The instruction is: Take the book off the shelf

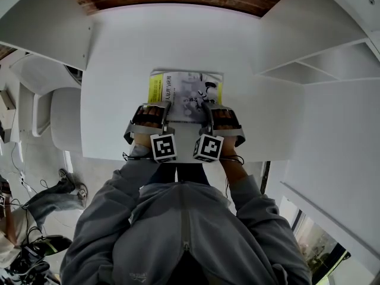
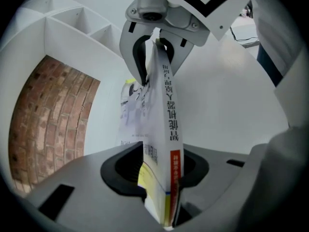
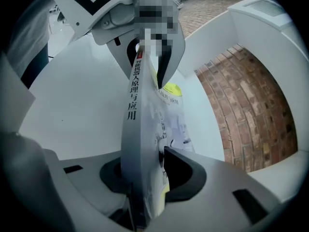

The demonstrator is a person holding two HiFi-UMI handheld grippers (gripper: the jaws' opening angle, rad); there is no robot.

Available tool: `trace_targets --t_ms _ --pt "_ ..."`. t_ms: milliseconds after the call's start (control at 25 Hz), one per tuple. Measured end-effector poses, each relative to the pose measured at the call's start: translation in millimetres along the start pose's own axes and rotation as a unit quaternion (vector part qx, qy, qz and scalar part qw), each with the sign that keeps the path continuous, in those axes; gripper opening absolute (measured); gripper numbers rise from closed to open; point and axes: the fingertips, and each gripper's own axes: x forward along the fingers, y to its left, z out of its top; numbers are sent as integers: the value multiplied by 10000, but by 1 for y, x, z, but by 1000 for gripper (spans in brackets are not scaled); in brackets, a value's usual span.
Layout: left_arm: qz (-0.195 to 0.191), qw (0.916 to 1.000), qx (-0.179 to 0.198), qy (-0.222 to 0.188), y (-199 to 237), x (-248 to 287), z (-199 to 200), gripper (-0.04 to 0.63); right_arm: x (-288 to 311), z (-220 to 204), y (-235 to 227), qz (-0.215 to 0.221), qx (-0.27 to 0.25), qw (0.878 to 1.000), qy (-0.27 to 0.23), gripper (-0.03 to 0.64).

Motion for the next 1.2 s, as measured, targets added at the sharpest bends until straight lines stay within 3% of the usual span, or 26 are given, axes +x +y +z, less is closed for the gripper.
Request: trace_targets --t_ms 400,720,1200 --pt "-508 9985 -8 204 -28 -13 -8 166 -16 -5 25 371 298 9987 173 167" --pt "-780 9965 -103 286 -41 -30 -10 178 -32 -10 39 528 221 9982 195 176" --pt "-485 9978 -435 110 -23 -54 -4 178 -53 -10 27 288 494 9982 195 179"
